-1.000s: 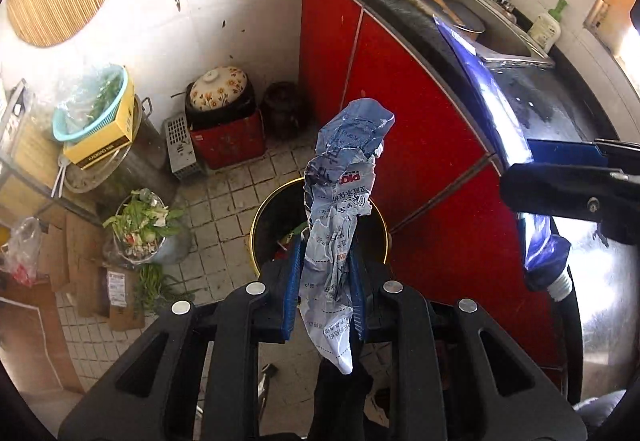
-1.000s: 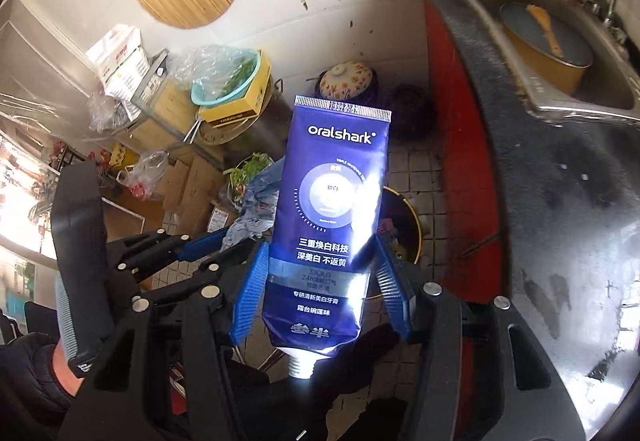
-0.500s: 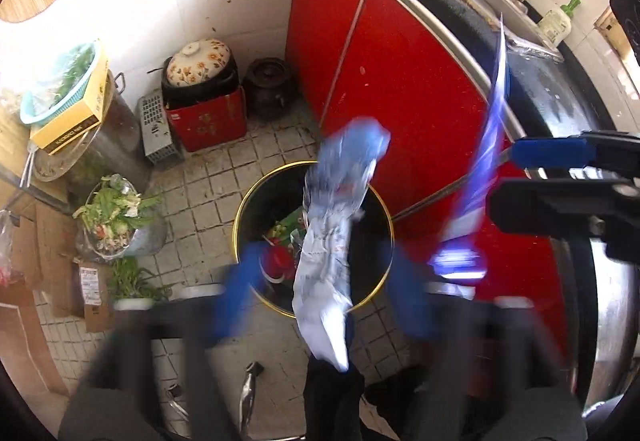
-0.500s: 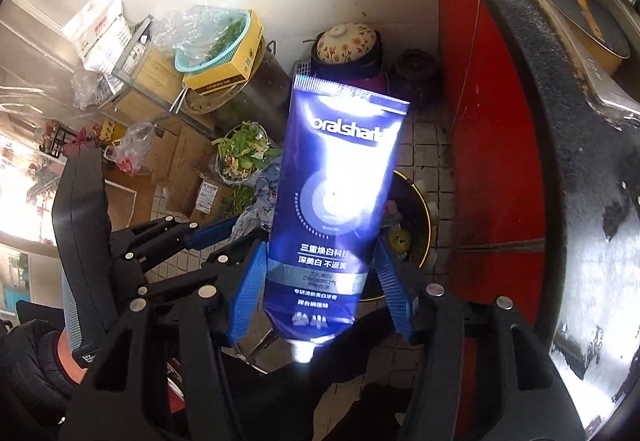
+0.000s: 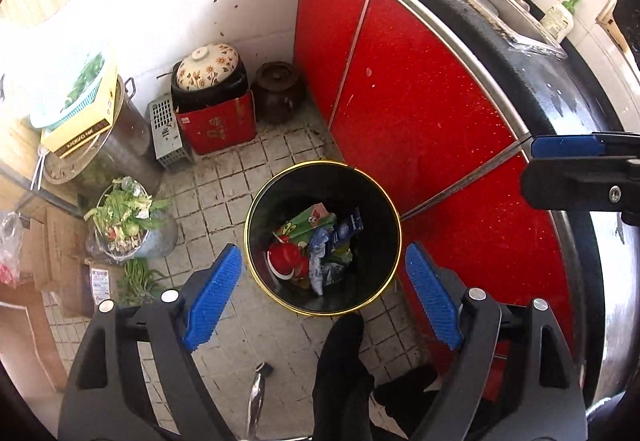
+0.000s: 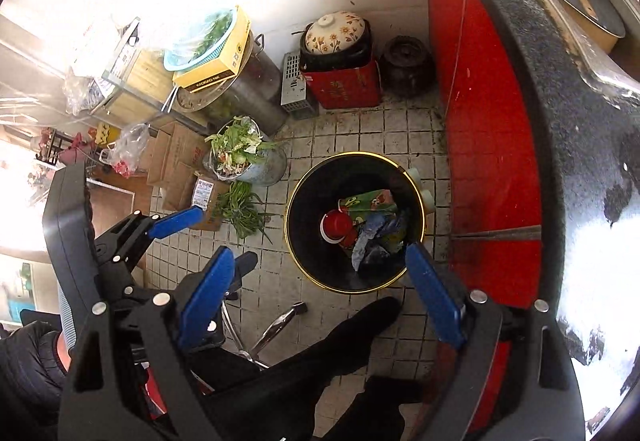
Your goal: Collect trash
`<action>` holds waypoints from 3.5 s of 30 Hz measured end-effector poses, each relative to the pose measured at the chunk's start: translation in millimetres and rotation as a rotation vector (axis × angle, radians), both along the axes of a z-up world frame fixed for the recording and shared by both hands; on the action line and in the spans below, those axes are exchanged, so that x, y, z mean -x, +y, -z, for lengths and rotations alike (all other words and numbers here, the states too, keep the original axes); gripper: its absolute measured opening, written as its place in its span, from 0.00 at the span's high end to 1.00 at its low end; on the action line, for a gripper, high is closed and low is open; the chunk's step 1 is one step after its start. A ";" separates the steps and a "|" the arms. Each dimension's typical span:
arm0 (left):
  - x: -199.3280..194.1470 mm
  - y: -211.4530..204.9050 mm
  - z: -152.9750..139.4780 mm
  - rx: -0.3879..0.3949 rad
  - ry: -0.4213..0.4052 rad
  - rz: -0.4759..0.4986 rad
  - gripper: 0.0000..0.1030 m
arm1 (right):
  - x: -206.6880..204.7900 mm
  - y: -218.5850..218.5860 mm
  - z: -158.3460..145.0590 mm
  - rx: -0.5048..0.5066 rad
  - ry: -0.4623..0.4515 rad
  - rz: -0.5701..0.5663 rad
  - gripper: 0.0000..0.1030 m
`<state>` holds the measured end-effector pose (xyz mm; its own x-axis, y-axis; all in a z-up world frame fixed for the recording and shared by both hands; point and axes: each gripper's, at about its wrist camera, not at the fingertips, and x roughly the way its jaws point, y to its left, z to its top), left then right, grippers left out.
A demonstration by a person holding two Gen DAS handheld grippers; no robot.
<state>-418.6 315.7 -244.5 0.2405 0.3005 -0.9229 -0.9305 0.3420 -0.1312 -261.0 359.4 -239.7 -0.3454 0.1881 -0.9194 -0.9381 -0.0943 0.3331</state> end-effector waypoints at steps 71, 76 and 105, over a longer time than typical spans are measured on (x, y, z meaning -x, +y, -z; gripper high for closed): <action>-472.9 -337.3 -194.9 -0.168 -0.131 1.193 0.08 | -312.9 -628.4 -183.5 -0.104 -0.442 1.584 0.07; -474.2 -337.2 -194.7 -0.168 -0.126 1.191 0.08 | -311.4 -627.2 -182.6 -0.107 -0.435 1.586 0.07; -475.5 -334.1 -197.2 -0.181 -0.124 1.198 0.08 | -307.7 -621.0 -181.5 -0.095 -0.437 1.576 0.07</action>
<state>57.0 -18.4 -47.3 0.5375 -0.0507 -0.8417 0.0023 0.9983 -0.0586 46.7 -261.6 -58.2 0.4987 0.1403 -0.8553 -0.1375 0.9871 0.0818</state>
